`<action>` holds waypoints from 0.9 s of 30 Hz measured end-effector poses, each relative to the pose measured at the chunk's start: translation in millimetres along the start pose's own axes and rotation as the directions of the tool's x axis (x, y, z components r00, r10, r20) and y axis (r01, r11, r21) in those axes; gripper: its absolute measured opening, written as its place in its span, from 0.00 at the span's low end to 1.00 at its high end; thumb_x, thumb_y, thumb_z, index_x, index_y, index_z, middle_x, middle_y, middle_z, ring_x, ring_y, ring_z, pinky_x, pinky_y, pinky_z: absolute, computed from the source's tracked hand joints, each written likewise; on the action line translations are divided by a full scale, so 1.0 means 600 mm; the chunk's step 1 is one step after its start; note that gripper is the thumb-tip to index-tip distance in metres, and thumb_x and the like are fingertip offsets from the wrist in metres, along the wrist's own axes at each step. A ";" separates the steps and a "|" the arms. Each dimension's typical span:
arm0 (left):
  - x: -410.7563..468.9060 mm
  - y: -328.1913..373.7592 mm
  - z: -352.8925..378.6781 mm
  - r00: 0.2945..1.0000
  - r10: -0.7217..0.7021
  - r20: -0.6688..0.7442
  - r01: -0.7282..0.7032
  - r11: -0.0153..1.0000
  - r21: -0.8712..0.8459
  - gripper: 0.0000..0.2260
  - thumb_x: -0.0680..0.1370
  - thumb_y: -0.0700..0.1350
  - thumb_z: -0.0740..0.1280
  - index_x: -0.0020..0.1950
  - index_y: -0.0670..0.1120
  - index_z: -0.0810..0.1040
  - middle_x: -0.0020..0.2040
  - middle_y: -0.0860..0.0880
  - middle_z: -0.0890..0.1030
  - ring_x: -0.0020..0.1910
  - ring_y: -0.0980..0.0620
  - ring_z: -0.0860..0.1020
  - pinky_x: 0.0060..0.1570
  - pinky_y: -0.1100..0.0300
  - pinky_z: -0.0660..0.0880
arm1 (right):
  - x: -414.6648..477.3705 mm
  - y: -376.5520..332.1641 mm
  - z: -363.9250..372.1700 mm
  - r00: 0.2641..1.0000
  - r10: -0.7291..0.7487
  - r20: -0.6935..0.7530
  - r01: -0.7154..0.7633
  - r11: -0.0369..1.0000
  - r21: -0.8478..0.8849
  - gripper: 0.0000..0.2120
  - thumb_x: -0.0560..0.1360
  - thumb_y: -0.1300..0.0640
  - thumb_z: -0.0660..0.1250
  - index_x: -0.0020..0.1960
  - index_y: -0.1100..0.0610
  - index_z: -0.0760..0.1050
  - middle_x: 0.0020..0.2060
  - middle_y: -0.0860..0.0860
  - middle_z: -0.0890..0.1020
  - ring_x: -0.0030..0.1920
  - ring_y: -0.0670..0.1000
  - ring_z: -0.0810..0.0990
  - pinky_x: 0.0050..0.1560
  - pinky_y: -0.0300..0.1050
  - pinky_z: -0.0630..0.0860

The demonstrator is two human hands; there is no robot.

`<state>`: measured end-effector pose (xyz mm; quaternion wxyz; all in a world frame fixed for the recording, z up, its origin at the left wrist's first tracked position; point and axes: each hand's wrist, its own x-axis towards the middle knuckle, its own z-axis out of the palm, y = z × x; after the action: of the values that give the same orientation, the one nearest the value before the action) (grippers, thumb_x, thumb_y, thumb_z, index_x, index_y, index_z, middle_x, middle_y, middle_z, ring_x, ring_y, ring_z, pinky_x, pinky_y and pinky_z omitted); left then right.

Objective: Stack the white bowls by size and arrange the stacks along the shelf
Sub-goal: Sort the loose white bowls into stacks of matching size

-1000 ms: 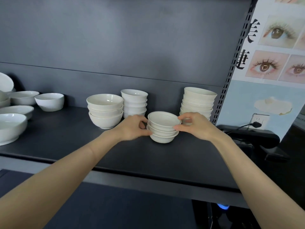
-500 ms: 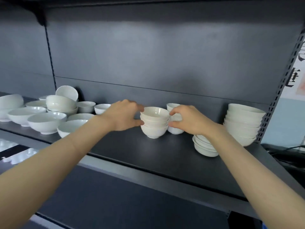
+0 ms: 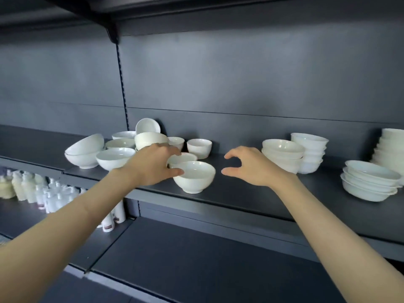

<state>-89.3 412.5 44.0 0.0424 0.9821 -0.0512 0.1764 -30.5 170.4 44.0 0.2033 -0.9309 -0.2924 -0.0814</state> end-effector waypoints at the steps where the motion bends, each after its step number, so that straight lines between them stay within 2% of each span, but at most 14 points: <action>1: -0.004 -0.019 0.003 1.000 -0.004 0.017 0.005 1.000 -0.016 0.21 0.74 0.58 0.69 0.63 0.50 0.76 0.57 0.49 0.79 0.58 0.46 0.75 0.47 0.56 0.69 | 0.006 -0.011 0.011 1.000 0.009 0.011 -0.009 1.000 0.003 0.24 0.75 0.47 0.68 0.68 0.53 0.70 0.67 0.51 0.71 0.67 0.52 0.68 0.64 0.49 0.68; 5: -0.016 -0.071 0.016 0.999 -0.051 0.010 0.051 0.997 -0.057 0.25 0.73 0.57 0.71 0.67 0.49 0.73 0.63 0.47 0.75 0.62 0.44 0.73 0.57 0.52 0.72 | 0.032 -0.043 0.045 0.996 0.044 0.072 -0.045 0.999 0.009 0.29 0.73 0.44 0.70 0.70 0.53 0.68 0.66 0.52 0.71 0.66 0.52 0.68 0.63 0.48 0.68; 10: -0.021 -0.128 0.054 0.993 -0.117 -0.009 0.114 0.983 -0.145 0.33 0.72 0.58 0.71 0.73 0.48 0.65 0.70 0.48 0.68 0.68 0.45 0.67 0.62 0.54 0.68 | 0.063 -0.067 0.077 0.993 0.048 0.108 -0.053 0.997 0.047 0.36 0.69 0.42 0.72 0.72 0.52 0.64 0.66 0.51 0.70 0.66 0.52 0.69 0.62 0.47 0.69; 13: -0.020 -0.156 0.075 0.978 -0.205 -0.023 0.194 0.951 -0.240 0.38 0.70 0.57 0.73 0.75 0.46 0.61 0.73 0.47 0.64 0.71 0.46 0.62 0.67 0.55 0.64 | 0.078 -0.068 0.093 0.990 0.039 0.134 -0.054 0.993 0.109 0.42 0.68 0.42 0.74 0.75 0.48 0.57 0.71 0.48 0.65 0.70 0.52 0.65 0.62 0.44 0.65; 15: -0.016 -0.172 0.089 0.961 -0.272 -0.043 0.244 0.914 -0.325 0.41 0.69 0.56 0.75 0.75 0.45 0.61 0.72 0.46 0.63 0.71 0.45 0.62 0.68 0.54 0.62 | 0.088 -0.065 0.104 0.988 0.051 0.145 -0.072 0.987 0.142 0.47 0.66 0.41 0.75 0.76 0.46 0.52 0.73 0.47 0.61 0.71 0.51 0.61 0.65 0.46 0.64; 19: -0.005 -0.183 0.117 0.926 -0.374 -0.051 0.312 0.834 -0.454 0.43 0.67 0.54 0.77 0.75 0.43 0.59 0.70 0.43 0.63 0.67 0.43 0.66 0.65 0.55 0.65 | 0.101 -0.055 0.125 0.982 0.091 0.163 -0.125 0.969 0.214 0.52 0.63 0.40 0.77 0.77 0.44 0.48 0.74 0.43 0.58 0.73 0.50 0.58 0.70 0.50 0.62; 23: 0.012 -0.199 0.134 0.922 -0.384 -0.041 0.317 0.813 -0.488 0.41 0.67 0.56 0.77 0.72 0.42 0.61 0.68 0.43 0.64 0.66 0.44 0.67 0.59 0.59 0.64 | 0.114 -0.057 0.143 0.976 0.135 0.172 -0.174 0.955 0.241 0.54 0.63 0.41 0.77 0.77 0.44 0.47 0.75 0.43 0.56 0.74 0.49 0.57 0.70 0.48 0.61; 25: 0.016 -0.212 0.139 0.928 -0.370 -0.042 0.306 0.822 -0.480 0.38 0.68 0.57 0.76 0.70 0.42 0.64 0.68 0.44 0.66 0.65 0.45 0.68 0.58 0.60 0.65 | 0.121 -0.059 0.151 0.972 0.167 0.163 -0.205 0.945 0.254 0.54 0.62 0.41 0.78 0.77 0.43 0.46 0.75 0.43 0.57 0.74 0.49 0.56 0.71 0.49 0.60; 27: 0.016 -0.230 0.146 0.939 -0.334 -0.087 0.260 0.852 -0.455 0.30 0.69 0.57 0.74 0.64 0.42 0.71 0.63 0.44 0.70 0.59 0.46 0.71 0.54 0.62 0.66 | 0.126 -0.059 0.159 0.964 0.217 0.155 -0.251 0.933 0.257 0.56 0.60 0.40 0.78 0.77 0.43 0.47 0.73 0.45 0.60 0.74 0.49 0.58 0.71 0.50 0.61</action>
<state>-34.1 539.7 -43.6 0.2923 0.9256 0.0670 0.2311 14.0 276.2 -10.1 0.3198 -0.9252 -0.1999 0.0428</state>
